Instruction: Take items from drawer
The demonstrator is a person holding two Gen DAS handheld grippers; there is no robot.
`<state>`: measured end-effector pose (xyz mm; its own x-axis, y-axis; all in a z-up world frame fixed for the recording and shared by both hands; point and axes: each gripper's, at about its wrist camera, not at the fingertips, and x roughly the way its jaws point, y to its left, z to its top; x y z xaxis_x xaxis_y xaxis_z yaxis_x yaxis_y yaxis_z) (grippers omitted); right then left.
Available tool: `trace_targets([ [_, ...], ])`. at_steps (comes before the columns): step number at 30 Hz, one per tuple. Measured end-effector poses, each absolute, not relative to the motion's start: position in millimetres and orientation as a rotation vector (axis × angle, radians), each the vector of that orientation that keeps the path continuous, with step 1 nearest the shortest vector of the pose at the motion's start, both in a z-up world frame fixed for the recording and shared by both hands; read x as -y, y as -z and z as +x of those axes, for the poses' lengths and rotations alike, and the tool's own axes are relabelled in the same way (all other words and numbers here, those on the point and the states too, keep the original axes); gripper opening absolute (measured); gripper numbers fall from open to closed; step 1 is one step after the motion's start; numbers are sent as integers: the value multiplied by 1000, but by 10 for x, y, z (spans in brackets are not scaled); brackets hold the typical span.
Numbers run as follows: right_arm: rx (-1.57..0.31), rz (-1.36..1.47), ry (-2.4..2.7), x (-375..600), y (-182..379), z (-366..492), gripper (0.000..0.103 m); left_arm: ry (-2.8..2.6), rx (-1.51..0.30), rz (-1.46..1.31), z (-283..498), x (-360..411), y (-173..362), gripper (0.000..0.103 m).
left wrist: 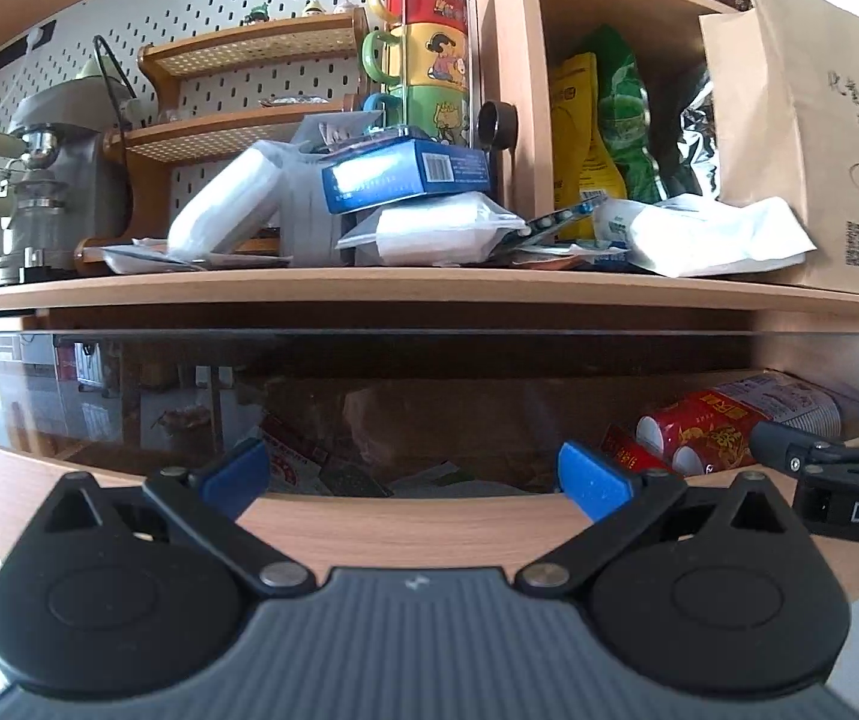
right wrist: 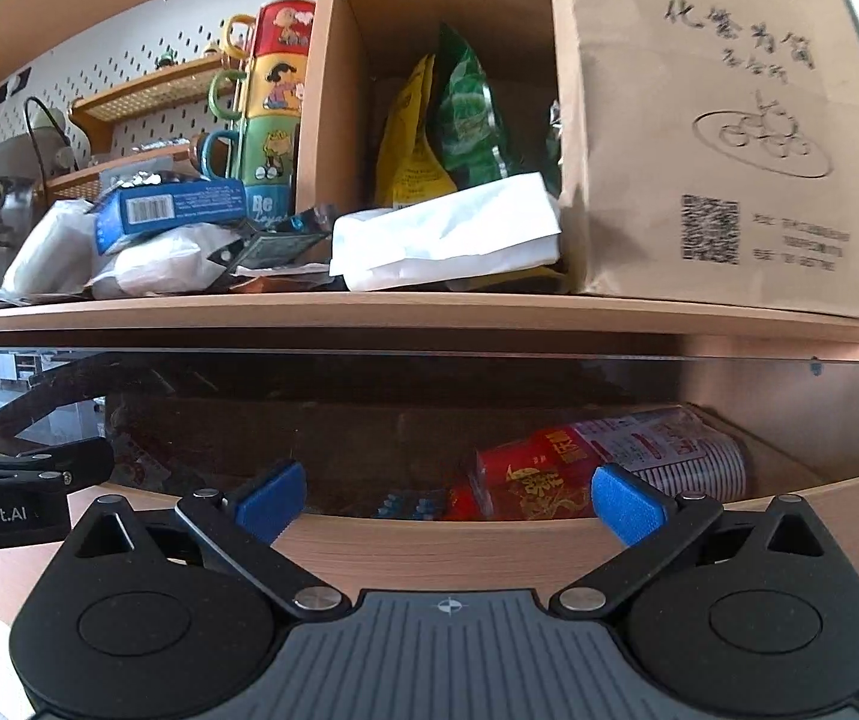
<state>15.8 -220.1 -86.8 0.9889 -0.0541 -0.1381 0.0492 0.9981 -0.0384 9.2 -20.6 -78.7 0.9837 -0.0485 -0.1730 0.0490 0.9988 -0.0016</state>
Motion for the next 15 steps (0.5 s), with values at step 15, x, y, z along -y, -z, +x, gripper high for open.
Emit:
trace_targets([
  [15,-187,-34,48,2157,799,803,103,47,-183,3,785,289,766,103],
])
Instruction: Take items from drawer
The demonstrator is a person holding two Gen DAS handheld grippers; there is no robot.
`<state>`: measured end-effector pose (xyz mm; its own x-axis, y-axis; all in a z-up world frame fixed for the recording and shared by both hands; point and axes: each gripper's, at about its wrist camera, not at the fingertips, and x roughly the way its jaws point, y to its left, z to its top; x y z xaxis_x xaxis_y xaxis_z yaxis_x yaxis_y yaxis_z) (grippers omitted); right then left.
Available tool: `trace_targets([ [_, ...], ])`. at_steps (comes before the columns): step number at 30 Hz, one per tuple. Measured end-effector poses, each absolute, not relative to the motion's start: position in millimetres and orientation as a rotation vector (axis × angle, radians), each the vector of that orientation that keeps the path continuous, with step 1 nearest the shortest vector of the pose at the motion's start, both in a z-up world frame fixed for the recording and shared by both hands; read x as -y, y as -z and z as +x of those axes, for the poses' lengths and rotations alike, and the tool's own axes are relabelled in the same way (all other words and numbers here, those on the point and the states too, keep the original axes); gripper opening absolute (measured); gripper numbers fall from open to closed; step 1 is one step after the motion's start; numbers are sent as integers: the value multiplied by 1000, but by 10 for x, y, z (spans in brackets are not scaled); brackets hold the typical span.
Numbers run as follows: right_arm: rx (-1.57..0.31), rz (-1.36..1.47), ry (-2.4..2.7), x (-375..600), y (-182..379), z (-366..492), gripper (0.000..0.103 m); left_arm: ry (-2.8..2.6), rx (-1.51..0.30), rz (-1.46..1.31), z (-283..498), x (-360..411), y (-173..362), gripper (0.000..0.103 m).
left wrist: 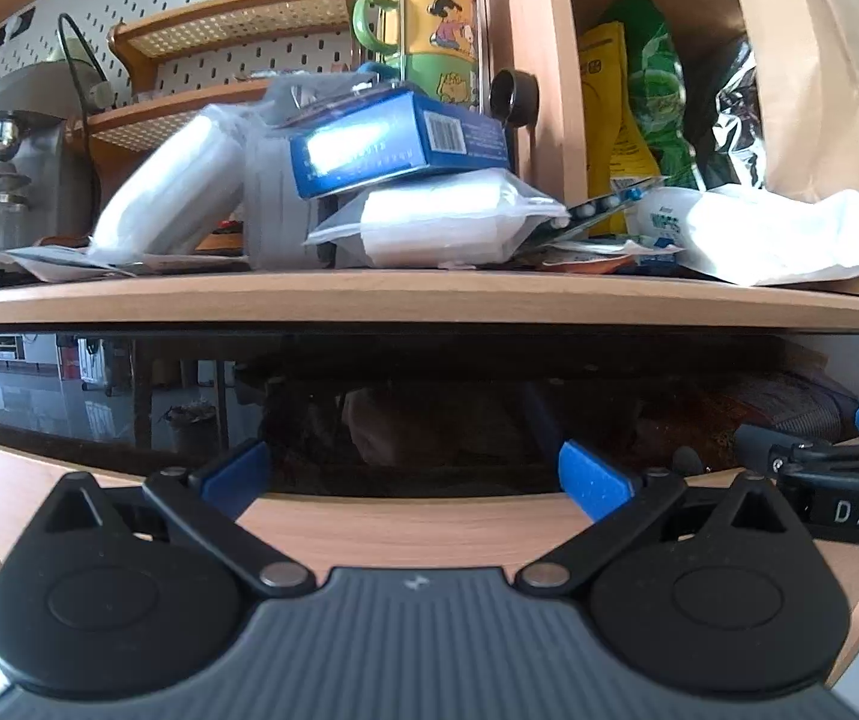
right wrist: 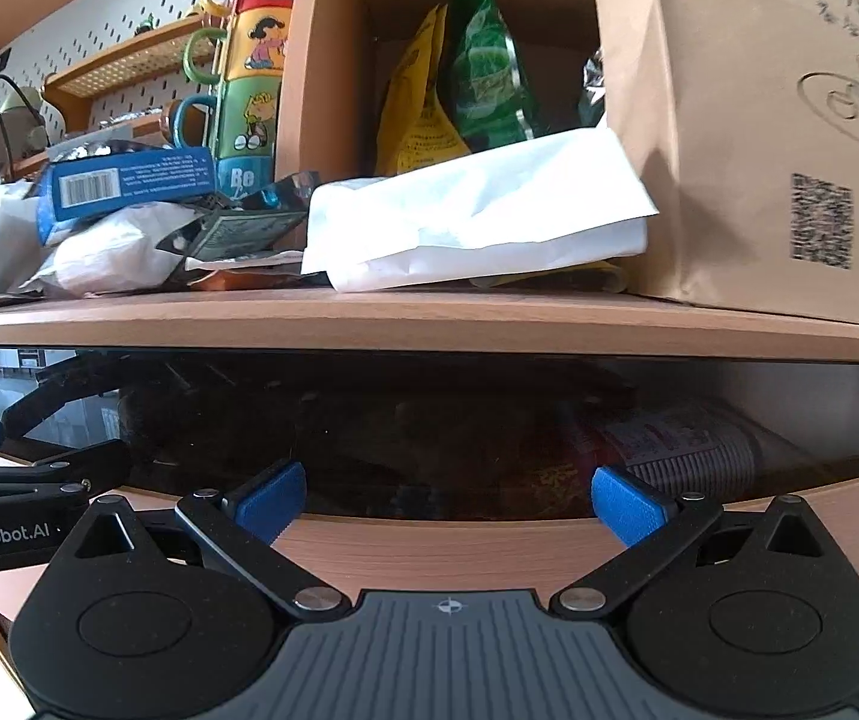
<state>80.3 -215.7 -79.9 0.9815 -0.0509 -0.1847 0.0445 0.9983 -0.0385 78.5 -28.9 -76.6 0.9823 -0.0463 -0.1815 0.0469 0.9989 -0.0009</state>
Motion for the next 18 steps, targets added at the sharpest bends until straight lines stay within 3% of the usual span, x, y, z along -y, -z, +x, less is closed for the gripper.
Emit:
trace_targets([
  [18,-215,-6,42,2183,725,939,103,50,-188,4,1090,343,751,103],
])
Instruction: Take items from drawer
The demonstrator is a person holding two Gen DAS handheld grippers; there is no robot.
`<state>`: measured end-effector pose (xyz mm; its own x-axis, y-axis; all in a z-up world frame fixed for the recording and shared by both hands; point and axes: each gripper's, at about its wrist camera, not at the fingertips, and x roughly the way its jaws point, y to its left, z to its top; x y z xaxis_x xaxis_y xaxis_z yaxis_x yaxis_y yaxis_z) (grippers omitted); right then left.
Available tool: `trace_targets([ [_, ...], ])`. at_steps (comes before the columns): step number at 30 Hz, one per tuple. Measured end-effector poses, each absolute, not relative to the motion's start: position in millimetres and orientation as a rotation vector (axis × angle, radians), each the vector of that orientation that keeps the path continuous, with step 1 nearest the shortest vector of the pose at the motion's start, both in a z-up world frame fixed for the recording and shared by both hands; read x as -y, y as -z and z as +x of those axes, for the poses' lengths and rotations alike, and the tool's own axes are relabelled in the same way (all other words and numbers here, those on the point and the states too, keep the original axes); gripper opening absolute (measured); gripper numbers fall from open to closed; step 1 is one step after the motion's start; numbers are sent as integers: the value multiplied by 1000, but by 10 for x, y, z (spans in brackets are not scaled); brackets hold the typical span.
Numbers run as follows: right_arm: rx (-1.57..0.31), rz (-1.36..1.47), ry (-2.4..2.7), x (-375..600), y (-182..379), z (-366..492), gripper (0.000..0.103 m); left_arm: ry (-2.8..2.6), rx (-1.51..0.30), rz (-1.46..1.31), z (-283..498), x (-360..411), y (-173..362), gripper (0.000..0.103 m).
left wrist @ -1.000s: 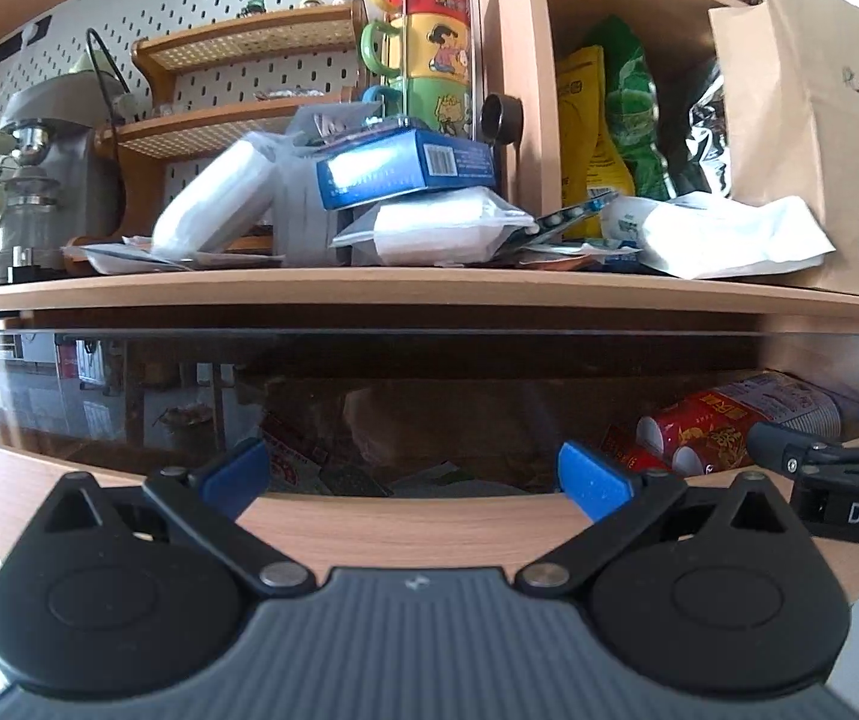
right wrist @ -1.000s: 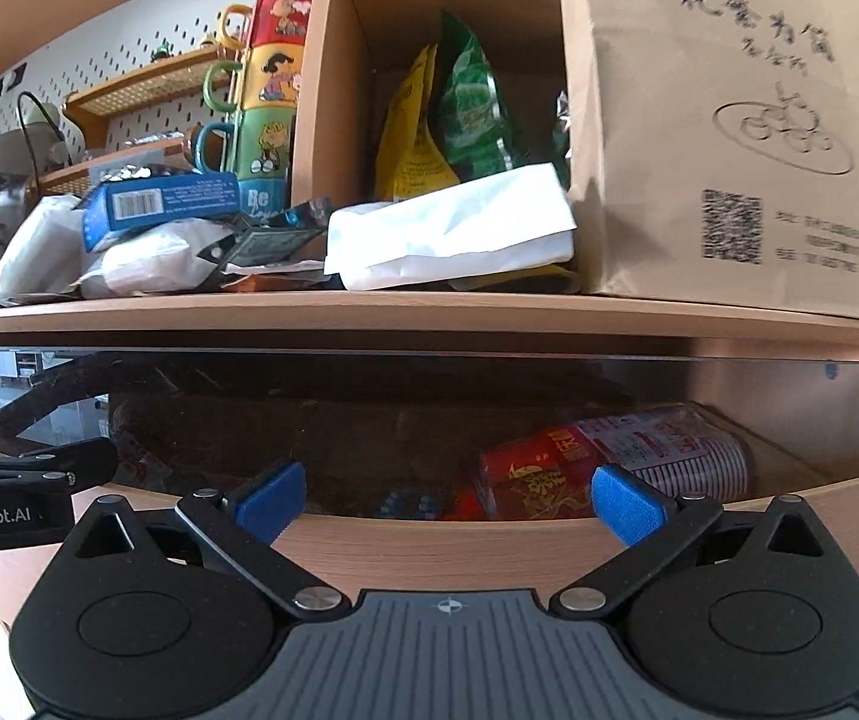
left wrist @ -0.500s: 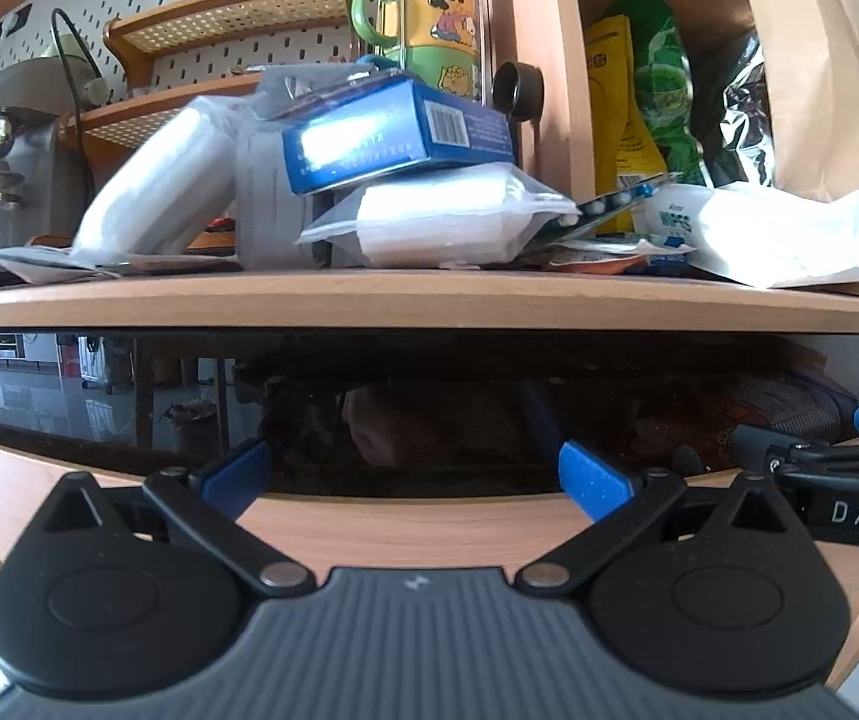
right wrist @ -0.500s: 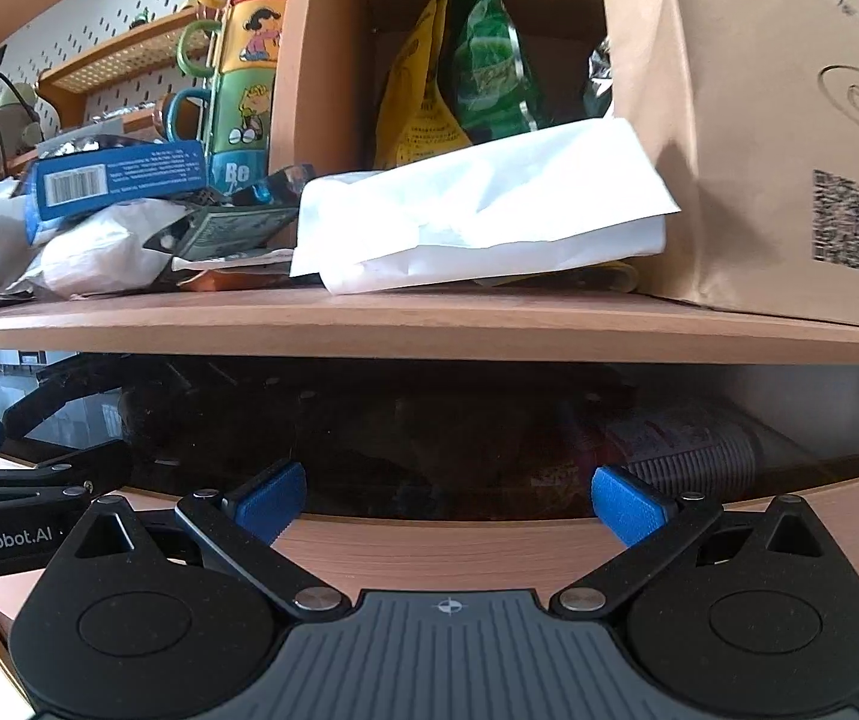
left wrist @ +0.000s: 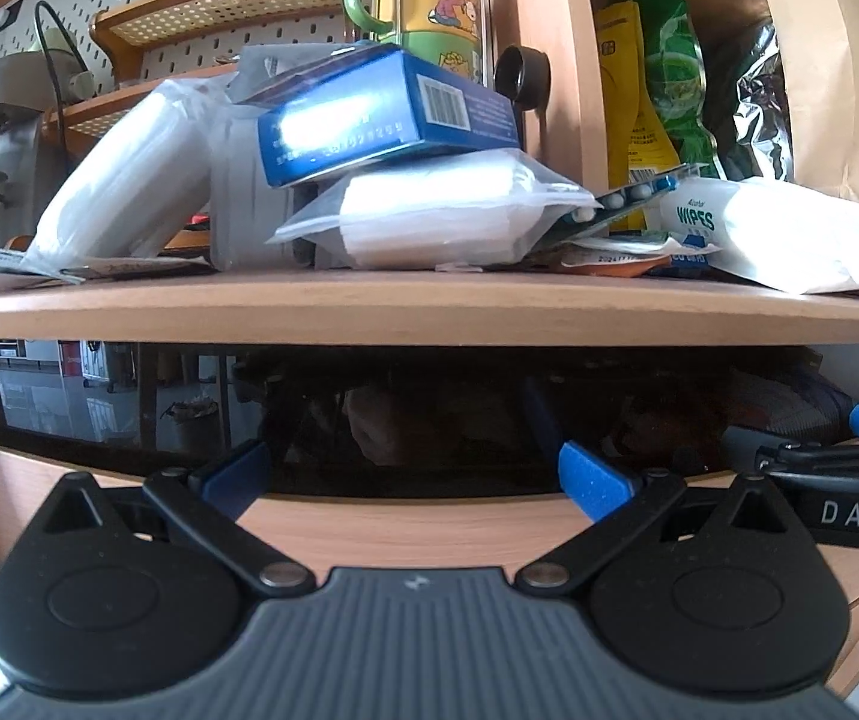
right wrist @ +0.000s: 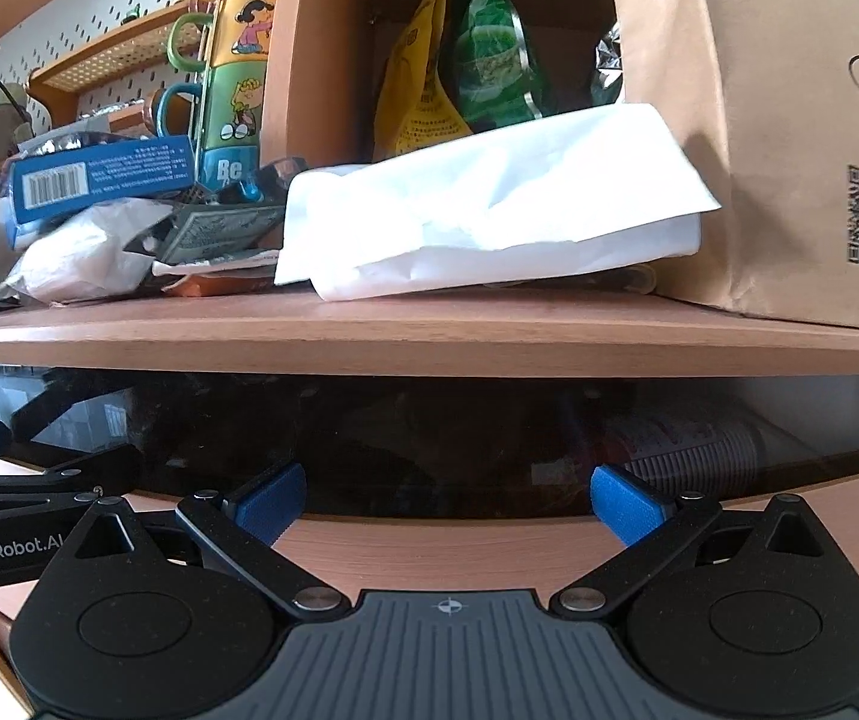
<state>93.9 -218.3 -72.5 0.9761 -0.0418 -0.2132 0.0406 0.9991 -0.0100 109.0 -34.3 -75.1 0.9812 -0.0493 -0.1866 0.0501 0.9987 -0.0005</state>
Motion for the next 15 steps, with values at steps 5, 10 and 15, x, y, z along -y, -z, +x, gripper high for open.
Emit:
trace_targets([
  [5,-179,28,53,2181,592,321,103,135,-268,18,834,275,628,103],
  [10,-232,-40,45,2009,733,-183,103,41,-282,-4,222,186,492,103],
  [15,-259,-43,49,1935,797,-433,103,55,-320,-10,-152,161,508,103],
])
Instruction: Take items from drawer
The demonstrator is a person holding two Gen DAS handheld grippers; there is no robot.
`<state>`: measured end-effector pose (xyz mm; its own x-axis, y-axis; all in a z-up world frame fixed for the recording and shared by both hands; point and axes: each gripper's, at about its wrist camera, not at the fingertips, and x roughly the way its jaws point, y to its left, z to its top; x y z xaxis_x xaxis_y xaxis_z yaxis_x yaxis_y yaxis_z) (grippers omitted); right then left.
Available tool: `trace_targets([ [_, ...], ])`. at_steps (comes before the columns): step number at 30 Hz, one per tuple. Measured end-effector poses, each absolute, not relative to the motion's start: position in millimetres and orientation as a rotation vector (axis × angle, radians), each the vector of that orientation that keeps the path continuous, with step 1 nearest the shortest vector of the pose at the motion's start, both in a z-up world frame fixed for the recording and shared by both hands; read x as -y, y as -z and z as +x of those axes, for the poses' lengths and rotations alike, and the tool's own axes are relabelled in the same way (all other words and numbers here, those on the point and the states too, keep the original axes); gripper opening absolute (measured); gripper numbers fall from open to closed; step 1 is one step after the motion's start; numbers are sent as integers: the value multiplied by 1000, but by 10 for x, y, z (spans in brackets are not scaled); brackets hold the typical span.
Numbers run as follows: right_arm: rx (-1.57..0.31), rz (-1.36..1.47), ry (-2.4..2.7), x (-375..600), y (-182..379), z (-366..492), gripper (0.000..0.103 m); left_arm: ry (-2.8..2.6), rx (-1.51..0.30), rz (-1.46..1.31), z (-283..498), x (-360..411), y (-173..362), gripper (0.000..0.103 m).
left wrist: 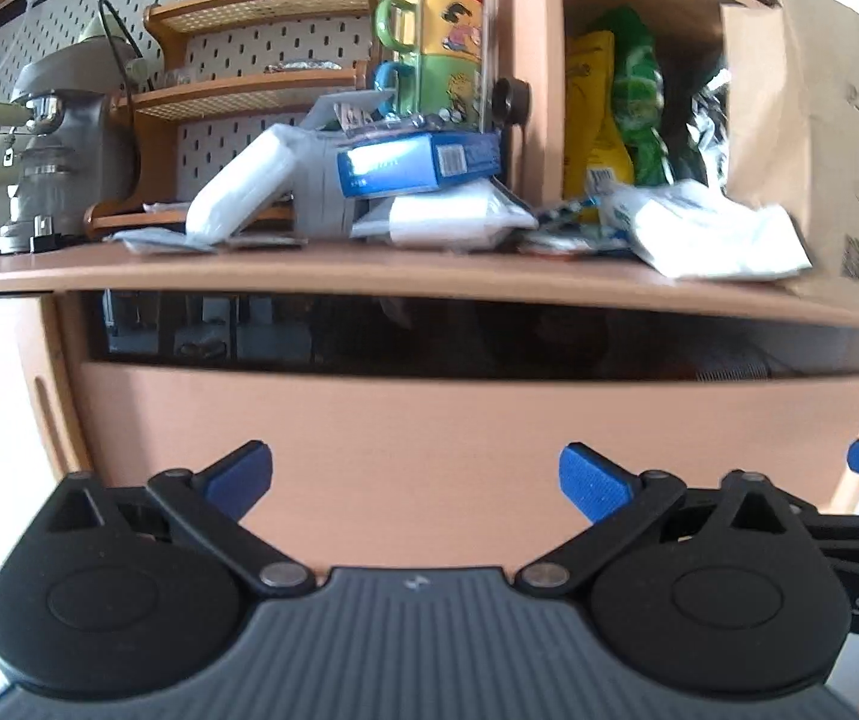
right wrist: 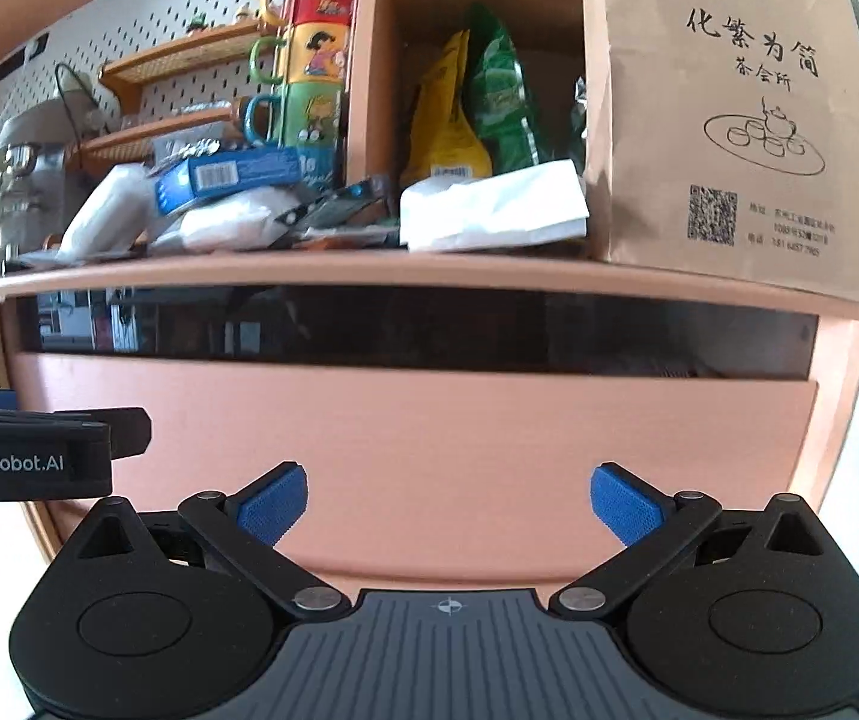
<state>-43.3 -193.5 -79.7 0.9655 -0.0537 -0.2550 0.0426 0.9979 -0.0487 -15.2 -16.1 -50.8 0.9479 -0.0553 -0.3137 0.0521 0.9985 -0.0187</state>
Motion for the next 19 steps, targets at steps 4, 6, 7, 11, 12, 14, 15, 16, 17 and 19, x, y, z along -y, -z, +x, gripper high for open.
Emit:
trace_targets([
  [4,-252,-23,66,1912,813,-513,103,56,-346,9,-307,138,608,103],
  [6,-260,-26,65,1911,816,-553,103,35,-359,5,-347,108,649,103],
  [7,-257,-26,61,1916,815,-581,103,26,-360,3,-384,94,655,103],
  [11,-244,-34,57,1907,759,-604,103,38,-360,1,-497,63,634,103],
  [12,-242,-36,55,1904,752,-604,103,39,-356,4,-508,66,623,103],
  [14,-245,-36,52,1904,758,-608,103,38,-347,7,-521,74,598,103],
  [15,-247,-35,50,1905,763,-610,103,39,-343,8,-523,78,588,103],
  [16,-248,-33,49,1907,769,-611,103,40,-340,7,-524,80,583,103],
  [17,-250,-29,48,1912,778,-610,103,39,-334,3,-531,76,581,103],
  [19,-255,-27,50,1919,794,-604,103,35,-321,7,-538,75,584,103],
])
